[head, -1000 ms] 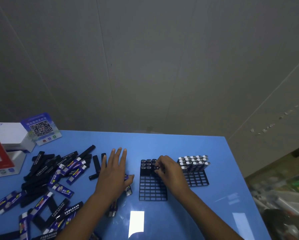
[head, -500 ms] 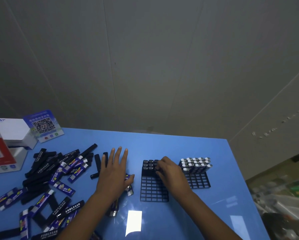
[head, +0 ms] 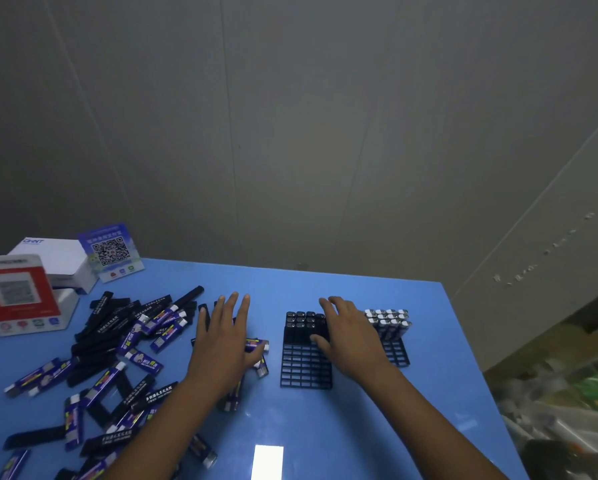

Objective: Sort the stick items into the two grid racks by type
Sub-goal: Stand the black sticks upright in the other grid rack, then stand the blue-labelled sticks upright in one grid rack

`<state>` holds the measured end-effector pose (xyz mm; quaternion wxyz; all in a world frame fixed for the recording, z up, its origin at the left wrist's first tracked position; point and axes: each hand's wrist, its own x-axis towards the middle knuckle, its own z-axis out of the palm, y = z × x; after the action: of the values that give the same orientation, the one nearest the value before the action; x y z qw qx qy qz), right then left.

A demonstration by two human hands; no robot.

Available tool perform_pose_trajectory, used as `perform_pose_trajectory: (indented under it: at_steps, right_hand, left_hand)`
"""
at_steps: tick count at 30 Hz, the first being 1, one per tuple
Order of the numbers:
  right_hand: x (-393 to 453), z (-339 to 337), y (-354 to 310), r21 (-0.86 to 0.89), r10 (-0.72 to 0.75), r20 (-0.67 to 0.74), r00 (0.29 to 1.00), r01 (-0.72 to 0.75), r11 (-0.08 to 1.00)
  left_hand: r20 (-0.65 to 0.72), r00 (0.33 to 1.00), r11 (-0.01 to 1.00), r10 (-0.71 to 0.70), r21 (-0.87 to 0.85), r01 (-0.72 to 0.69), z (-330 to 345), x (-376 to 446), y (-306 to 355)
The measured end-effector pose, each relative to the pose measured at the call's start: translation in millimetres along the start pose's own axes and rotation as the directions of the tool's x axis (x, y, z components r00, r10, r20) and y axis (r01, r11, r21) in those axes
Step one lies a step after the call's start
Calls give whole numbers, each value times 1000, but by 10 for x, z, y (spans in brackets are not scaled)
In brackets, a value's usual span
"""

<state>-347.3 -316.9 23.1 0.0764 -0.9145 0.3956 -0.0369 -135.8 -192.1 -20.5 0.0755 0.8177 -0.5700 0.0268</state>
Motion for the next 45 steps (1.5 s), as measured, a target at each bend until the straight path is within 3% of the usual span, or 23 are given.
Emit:
perform_pose_trajectory:
  at_steps: [3, 19, 29, 37, 45]
  right_hand:
    - [-142, -73, -68, -34, -5, 15, 1000, 6, 999]
    - [-974, -25, -671, 33, -210, 72, 975, 208, 978]
    - [-1107, 76, -1330, 39, -339, 72, 938, 337, 941]
    - [-886, 287, -1803, 46, -326, 123, 937, 322, 946]
    - [-630, 604, -2206, 80, -260, 184, 948, 249, 965]
  left_hand:
    - [-45, 999, 1000, -5, 16, 6, -125, -172, 50]
    - [-14, 973, 973, -231, -5, 231, -464, -1779, 52]
    - [36, 933, 934, -357, -6, 357, -573, -2428, -376]
    - [189, 917, 933, -351, -15, 360, -430, -2460, -963]
    - [349, 917, 972, -194, -60, 229, -137, -2338, -1547]
